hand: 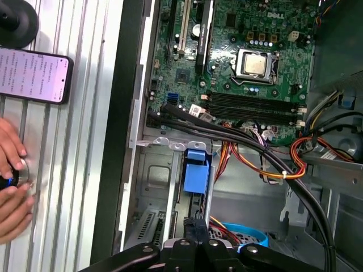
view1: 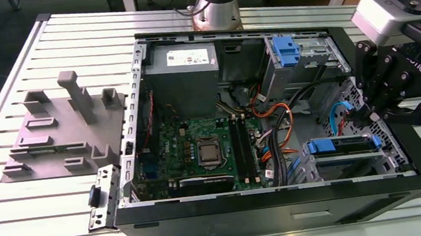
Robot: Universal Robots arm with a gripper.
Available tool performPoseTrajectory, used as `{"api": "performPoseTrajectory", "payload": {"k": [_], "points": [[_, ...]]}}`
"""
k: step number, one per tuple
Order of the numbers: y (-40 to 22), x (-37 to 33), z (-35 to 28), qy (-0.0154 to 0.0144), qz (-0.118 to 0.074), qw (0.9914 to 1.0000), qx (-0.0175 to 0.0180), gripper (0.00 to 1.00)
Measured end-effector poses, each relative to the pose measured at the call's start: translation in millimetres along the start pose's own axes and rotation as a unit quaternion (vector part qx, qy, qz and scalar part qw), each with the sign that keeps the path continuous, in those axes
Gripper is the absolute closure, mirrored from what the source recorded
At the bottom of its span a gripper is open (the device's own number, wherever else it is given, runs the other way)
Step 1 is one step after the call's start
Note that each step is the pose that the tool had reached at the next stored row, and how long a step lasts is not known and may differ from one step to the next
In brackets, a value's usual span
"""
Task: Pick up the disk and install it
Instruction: 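Insert the first disk wire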
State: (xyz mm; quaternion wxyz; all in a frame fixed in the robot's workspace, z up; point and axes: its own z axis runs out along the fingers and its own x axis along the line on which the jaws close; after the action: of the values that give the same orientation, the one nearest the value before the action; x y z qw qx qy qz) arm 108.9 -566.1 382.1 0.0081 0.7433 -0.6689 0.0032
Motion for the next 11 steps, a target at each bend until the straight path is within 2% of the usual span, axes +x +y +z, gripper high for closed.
{"api": "performPoseTrajectory", "payload": {"k": [3, 11], "points": [[-5.3, 0.0, 0.0, 0.0, 0.0, 1.0, 0.0, 0.89], [-26.8, -2.6, 0.4, 0.0, 0.0, 1.0, -0.0002, 0.89]]}}
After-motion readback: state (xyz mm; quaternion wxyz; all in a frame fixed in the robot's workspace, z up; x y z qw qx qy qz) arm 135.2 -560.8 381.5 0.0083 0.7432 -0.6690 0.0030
